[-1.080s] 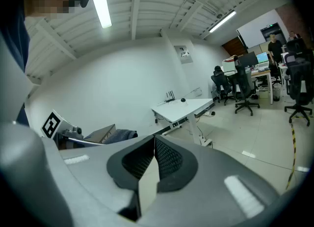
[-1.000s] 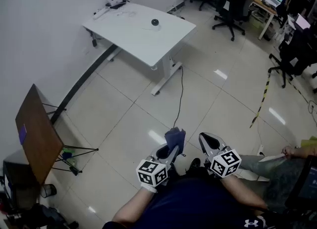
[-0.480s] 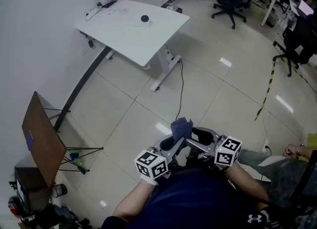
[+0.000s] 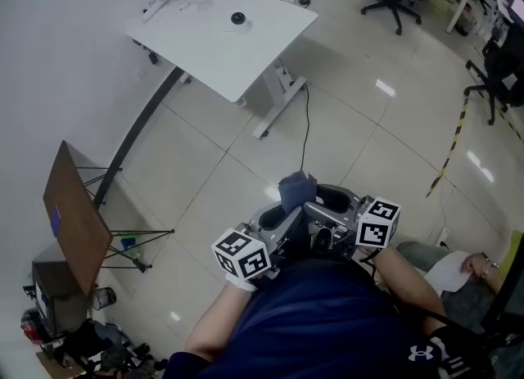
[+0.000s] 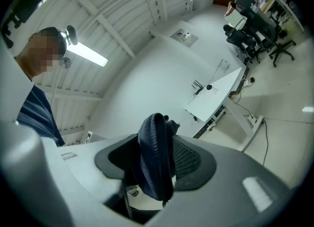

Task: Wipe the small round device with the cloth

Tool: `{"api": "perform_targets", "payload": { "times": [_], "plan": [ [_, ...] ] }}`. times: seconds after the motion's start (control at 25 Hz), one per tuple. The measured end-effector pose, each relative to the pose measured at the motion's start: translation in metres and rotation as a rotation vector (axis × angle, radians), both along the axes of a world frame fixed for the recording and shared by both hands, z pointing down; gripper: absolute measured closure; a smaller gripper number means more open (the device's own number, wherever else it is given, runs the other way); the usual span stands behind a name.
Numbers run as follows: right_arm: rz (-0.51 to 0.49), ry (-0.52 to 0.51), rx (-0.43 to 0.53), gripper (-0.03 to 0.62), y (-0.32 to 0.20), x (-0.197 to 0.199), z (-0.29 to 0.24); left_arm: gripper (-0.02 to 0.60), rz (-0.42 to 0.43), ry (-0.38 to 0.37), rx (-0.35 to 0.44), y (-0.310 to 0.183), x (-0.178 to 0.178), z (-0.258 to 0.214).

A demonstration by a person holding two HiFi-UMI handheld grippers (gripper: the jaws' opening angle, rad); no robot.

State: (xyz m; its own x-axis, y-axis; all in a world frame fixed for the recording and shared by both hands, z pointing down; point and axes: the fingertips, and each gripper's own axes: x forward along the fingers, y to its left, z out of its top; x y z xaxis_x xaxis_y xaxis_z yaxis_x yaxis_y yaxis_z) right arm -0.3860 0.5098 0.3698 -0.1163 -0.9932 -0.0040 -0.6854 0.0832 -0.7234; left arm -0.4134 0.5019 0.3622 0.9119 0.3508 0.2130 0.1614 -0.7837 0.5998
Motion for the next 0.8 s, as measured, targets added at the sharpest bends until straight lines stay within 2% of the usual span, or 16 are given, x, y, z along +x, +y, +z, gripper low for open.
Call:
{"api": "perform_targets", "payload": {
  "times": [0.08,0.12,0.32,0.48,0.64,0.76,0.8],
  "plan": [
    [-0.021,-0.024,0.018,0.402,-0.01,0.007,0.0,0.499,0.01,0.01,-0.007,-0.009,0.009,0.0],
    [-0.023,-0.025,0.022,0.443,-0.015,0.013,0.0,0.499,0.018,0.015,-0.013,-0.012,0.016,0.001],
    [0.016,0.006,0.004,0.493,-0.035,0.053,0.001,0.499,0.062,0.034,-0.058,-0.034,0.058,0.006],
    [0.016,-0.007,0.003,0.514,-0.061,0.09,-0.004,0.497,0.128,0.083,-0.175,-0.063,0.094,0.0],
    [-0.022,-0.065,-0.004,0.511,-0.107,0.111,-0.008,0.497,0.199,0.131,-0.288,-0.109,0.115,-0.007],
    [-0.064,-0.09,-0.001,0.419,-0.143,0.123,-0.015,0.497,0.263,0.181,-0.326,-0.142,0.127,-0.024],
    [-0.081,-0.102,0.008,0.412,-0.156,0.126,-0.018,0.497,0.289,0.209,-0.34,-0.153,0.13,-0.031]
  ]
}}
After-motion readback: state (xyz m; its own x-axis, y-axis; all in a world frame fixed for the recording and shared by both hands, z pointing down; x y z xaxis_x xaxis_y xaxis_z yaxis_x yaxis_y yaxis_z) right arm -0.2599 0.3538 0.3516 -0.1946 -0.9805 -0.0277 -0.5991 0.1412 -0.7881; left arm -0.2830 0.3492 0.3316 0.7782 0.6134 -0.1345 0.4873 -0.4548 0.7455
